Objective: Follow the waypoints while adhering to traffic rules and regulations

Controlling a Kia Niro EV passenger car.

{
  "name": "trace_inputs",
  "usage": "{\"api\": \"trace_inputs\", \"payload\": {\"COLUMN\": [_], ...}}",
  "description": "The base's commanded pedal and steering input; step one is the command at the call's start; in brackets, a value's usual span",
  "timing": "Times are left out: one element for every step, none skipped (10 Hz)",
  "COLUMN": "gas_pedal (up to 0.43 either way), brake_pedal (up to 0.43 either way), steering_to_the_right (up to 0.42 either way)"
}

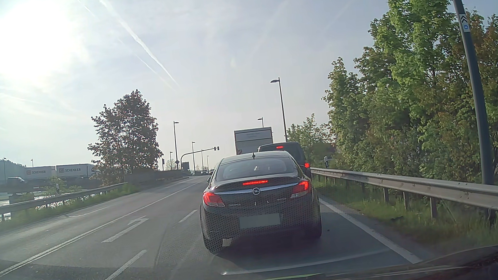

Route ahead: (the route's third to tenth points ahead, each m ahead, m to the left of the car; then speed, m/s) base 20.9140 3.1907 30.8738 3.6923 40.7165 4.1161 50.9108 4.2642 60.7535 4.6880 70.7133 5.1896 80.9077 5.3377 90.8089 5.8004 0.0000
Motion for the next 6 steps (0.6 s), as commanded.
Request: {"api": "trace_inputs", "payload": {"gas_pedal": [0.0, 0.0, 0.0, 0.0, 0.0, 0.0], "brake_pedal": [0.457, 0.457, 0.457, 0.457, 0.457, 0.451], "steering_to_the_right": [0.003, 0.003, 0.003, 0.003, 0.003, 0.003]}}
